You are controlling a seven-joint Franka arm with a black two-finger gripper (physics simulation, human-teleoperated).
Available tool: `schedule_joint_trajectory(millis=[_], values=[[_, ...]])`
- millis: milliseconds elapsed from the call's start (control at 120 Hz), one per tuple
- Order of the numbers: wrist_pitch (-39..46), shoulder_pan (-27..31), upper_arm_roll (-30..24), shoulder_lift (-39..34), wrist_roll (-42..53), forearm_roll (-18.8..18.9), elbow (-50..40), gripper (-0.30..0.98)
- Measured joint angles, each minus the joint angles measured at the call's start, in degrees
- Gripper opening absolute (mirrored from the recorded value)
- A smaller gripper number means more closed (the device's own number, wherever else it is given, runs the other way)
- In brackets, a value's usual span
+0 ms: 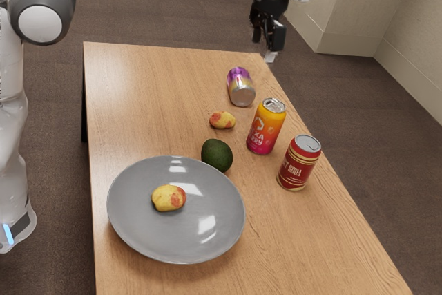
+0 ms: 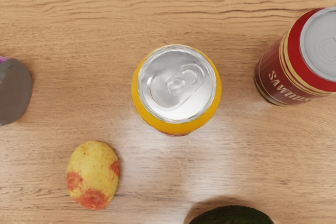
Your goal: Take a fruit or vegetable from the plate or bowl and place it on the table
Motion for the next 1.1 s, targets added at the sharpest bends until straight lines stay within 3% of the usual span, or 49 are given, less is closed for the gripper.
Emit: schedule_joint_trajectory(millis=[192,258,425,658,792,875,983,1100], values=[[-2.46,3.98,1.19,0.00,0.13,-0.20,2.23,0.69],[-4.50,3.54,0.91,-1.57,0.18,-0.11,8.29,0.69],[-8.40,8.31,-9.85,-2.23,0.25,-1.20,11.56,0.69],[-12.03,-2.63,-15.09,1.27,0.29,-0.29,11.38,0.68],[-12.04,-0.80,-15.21,3.12,0.33,-0.53,11.02,0.69],[-9.81,-0.17,-15.31,-1.47,0.27,-1.04,1.43,0.69],[-4.06,0.01,-15.65,-12.44,0.30,-2.67,-18.39,0.69],[2.38,-0.65,-16.05,-22.76,0.35,-3.46,-33.57,0.69]])
